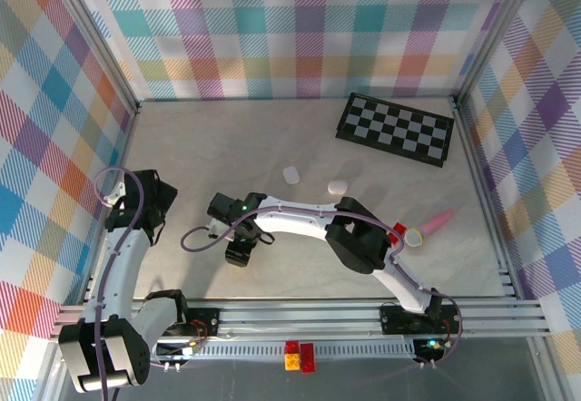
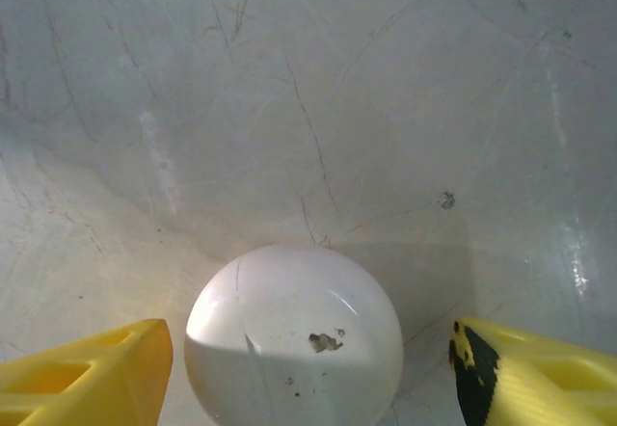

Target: Insert the wireless bluetooth earbuds into the charging case

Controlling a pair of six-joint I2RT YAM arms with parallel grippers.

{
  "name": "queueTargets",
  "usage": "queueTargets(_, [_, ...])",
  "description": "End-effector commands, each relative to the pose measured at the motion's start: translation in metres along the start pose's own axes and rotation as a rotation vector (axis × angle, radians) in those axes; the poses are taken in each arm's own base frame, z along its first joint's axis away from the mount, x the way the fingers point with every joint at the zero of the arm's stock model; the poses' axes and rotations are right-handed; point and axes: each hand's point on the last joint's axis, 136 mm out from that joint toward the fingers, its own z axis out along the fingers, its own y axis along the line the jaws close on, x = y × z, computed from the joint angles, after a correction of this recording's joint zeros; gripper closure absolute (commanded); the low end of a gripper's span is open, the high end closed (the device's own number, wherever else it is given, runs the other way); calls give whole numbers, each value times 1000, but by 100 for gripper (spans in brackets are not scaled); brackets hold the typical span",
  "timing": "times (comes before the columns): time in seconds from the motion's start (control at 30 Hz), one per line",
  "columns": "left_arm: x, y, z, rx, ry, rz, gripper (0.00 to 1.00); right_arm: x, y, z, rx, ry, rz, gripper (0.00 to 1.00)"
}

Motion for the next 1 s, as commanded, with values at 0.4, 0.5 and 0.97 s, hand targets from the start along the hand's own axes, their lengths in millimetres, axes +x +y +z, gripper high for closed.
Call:
queueTargets(0.4, [5,6,2,-20,28,21,0,-4,-2,-2,19,19,51,54])
queueTargets(0.5, [4,5,1,-14,26,22,0,-9,-15,-14,36,-22,161,54])
queueTargets(0.97, [14,-53,-13,182,-64,174,0,12,-112,-114,-143,-457,868,54])
